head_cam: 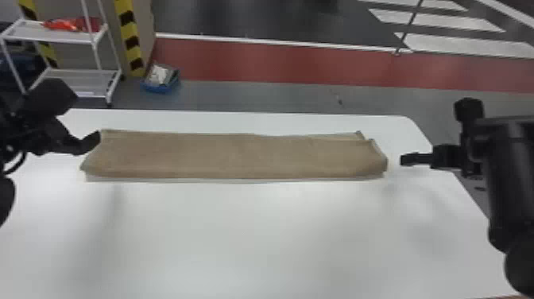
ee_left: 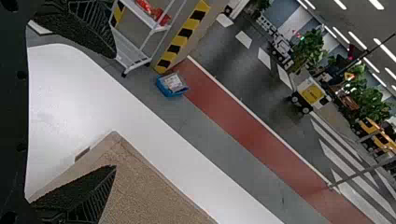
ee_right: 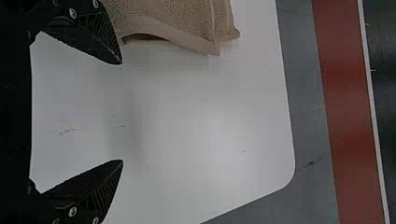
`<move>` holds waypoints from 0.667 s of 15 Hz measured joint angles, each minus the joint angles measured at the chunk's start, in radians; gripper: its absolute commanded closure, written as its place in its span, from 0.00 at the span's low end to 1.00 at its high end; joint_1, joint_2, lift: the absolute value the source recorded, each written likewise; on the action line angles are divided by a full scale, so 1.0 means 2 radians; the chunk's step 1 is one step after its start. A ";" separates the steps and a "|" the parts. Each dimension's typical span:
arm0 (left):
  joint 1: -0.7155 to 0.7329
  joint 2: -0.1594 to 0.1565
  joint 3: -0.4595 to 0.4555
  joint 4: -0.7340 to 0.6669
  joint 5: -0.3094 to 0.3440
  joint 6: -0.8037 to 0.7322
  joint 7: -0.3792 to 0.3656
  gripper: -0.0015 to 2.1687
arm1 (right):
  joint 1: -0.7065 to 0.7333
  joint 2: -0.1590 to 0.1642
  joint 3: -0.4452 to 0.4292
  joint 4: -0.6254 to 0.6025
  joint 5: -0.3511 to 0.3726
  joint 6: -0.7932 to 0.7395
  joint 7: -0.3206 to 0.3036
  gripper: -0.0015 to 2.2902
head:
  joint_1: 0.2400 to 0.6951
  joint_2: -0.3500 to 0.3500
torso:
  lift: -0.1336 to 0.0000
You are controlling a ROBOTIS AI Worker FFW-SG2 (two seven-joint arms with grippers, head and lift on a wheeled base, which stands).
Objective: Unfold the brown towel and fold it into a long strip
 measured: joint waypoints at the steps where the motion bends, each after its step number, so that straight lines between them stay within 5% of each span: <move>1: 0.007 -0.001 0.008 -0.007 0.007 0.000 0.000 0.01 | 0.001 0.001 0.000 -0.009 -0.004 0.008 0.000 0.06 | 0.99 0.30 | 0.08; 10: 0.067 -0.019 0.058 -0.041 0.069 -0.010 0.021 0.02 | 0.015 0.008 -0.017 -0.041 -0.049 -0.049 -0.036 0.06 | 0.98 0.31 | 0.08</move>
